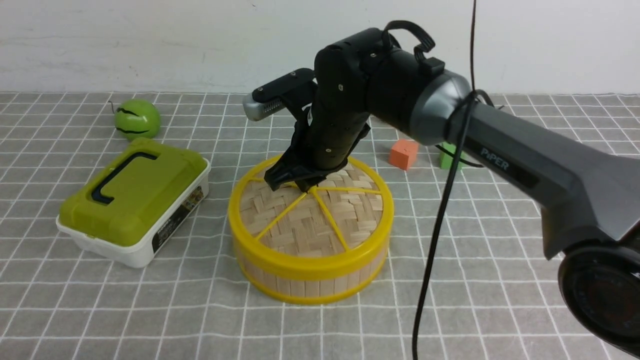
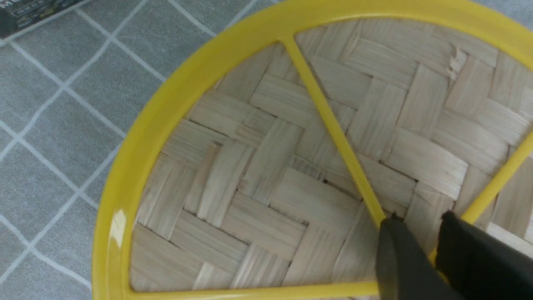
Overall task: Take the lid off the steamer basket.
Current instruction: Use the right arm to lift the lid of the steamer, then use the right arm to place the steamer lid on the table
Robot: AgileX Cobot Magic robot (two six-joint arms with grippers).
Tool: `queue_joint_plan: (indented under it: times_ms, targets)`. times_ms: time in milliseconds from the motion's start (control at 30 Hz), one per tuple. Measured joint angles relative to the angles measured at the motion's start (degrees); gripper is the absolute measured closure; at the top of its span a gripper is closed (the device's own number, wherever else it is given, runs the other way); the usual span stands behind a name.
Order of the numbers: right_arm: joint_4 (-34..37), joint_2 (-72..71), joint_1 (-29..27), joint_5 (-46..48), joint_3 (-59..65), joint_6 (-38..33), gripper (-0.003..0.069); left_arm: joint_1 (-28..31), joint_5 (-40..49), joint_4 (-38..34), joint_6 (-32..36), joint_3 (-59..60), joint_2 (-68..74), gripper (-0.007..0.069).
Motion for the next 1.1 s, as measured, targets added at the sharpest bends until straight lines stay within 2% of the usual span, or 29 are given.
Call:
queue_joint_plan:
  times_ms: [233, 367, 567, 767, 867, 900, 933, 1000, 1033, 1100]
  targets:
    - [0.00, 0.52, 0.00, 5.13, -9.52, 0.00, 0.0575, 0.00, 0.00, 0.00, 0.00, 0.00, 0.00, 0.0386]
    - [-0.88, 0.37, 0.00, 10.00, -19.50, 0.00, 0.0575, 0.00, 0.00, 0.00, 0.00, 0.00, 0.00, 0.0386]
    - [-5.28, -5.58, 0.00, 11.10, -19.43, -0.52, 0.0575, 0.00, 0.00, 0.00, 0.00, 0.00, 0.00, 0.0386]
    - [-8.59, -20.54, -3.97, 11.08, -3.98, -1.48, 0.0575, 0.00, 0.00, 0.00, 0.00, 0.00, 0.00, 0.0386]
    - [-9.41, -28.86, -9.00, 11.04, 9.35, -1.58, 0.0575, 0.00, 0.00, 0.00, 0.00, 0.00, 0.00, 0.0386]
    - [-9.47, -29.26, -9.00, 11.04, 10.24, -1.58, 0.0575, 0.00, 0.00, 0.00, 0.00, 0.00, 0.00, 0.0386]
    - [-9.77, -32.37, -12.07, 10.55, 18.45, -1.58, 0.0575, 0.00, 0.00, 0.00, 0.00, 0.00, 0.00, 0.0386]
    - [-9.81, -34.38, -14.53, 7.38, 27.19, -1.45, 0.0575, 0.00, 0.00, 0.00, 0.00, 0.00, 0.00, 0.0386]
    - [-9.81, -34.54, -14.79, 6.84, 27.19, -1.34, 0.0575, 0.00, 0.00, 0.00, 0.00, 0.00, 0.00, 0.0386]
    - [-9.81, -35.25, -17.60, -1.03, 37.12, 0.34, 0.0575, 0.00, 0.00, 0.00, 0.00, 0.00, 0.00, 0.0386]
